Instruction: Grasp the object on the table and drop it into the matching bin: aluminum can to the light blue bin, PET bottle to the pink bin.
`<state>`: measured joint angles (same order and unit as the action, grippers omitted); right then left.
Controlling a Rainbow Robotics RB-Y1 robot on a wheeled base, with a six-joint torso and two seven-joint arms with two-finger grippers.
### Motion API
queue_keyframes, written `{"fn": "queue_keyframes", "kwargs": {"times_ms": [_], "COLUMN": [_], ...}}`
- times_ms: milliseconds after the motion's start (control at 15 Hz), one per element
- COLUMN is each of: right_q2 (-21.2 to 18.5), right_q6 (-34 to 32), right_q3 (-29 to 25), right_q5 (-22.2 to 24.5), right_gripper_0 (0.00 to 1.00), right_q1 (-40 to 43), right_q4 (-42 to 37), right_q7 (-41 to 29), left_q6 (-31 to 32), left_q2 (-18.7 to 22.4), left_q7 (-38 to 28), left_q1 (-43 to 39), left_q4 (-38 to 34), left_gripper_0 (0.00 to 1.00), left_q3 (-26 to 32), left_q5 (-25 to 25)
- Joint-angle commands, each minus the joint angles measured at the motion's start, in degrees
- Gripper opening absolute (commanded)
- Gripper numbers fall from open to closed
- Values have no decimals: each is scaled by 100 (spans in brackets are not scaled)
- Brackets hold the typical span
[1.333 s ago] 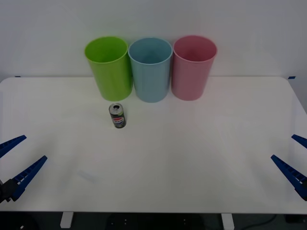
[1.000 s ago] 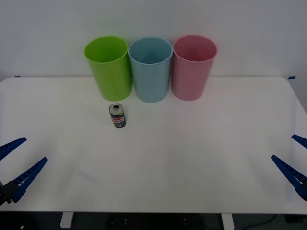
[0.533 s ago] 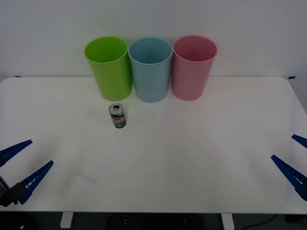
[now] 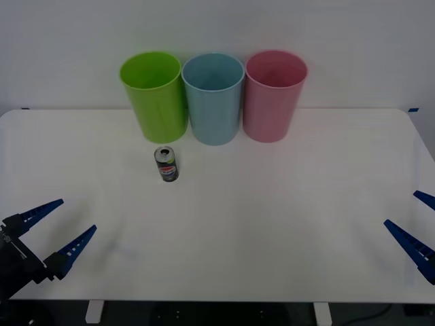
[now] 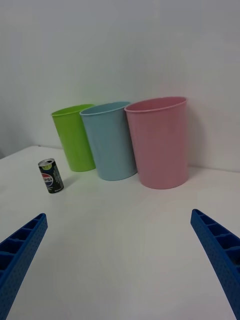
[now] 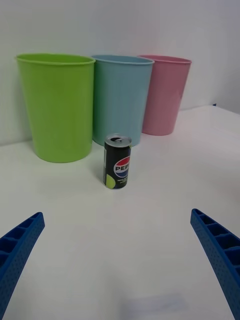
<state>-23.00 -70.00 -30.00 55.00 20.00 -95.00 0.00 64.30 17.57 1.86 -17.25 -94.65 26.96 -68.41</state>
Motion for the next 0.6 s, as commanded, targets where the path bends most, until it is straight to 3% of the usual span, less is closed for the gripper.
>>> {"fn": "queue_keyframes", "kwargs": {"times_ms": [67, 333, 600], "right_q2": [0, 0, 0], "right_q6": [0, 0, 0], "right_q3": [0, 0, 0], "right_q5": [0, 0, 0], "right_gripper_0": [100, 100, 100], "right_q1": [0, 0, 0], "right_q4": [0, 0, 0], "right_q7": [0, 0, 0], "left_q6": [-181, -453, -1192], "left_q2": [-246, -413, -421], "left_q7": [-10, -71, -80], "left_q1": [126, 284, 363], "left_q4": [8, 8, 8], "left_gripper_0": [100, 100, 100], "left_q3": [-94, -182, -613], "left_q5": [-208, -472, -489]}}
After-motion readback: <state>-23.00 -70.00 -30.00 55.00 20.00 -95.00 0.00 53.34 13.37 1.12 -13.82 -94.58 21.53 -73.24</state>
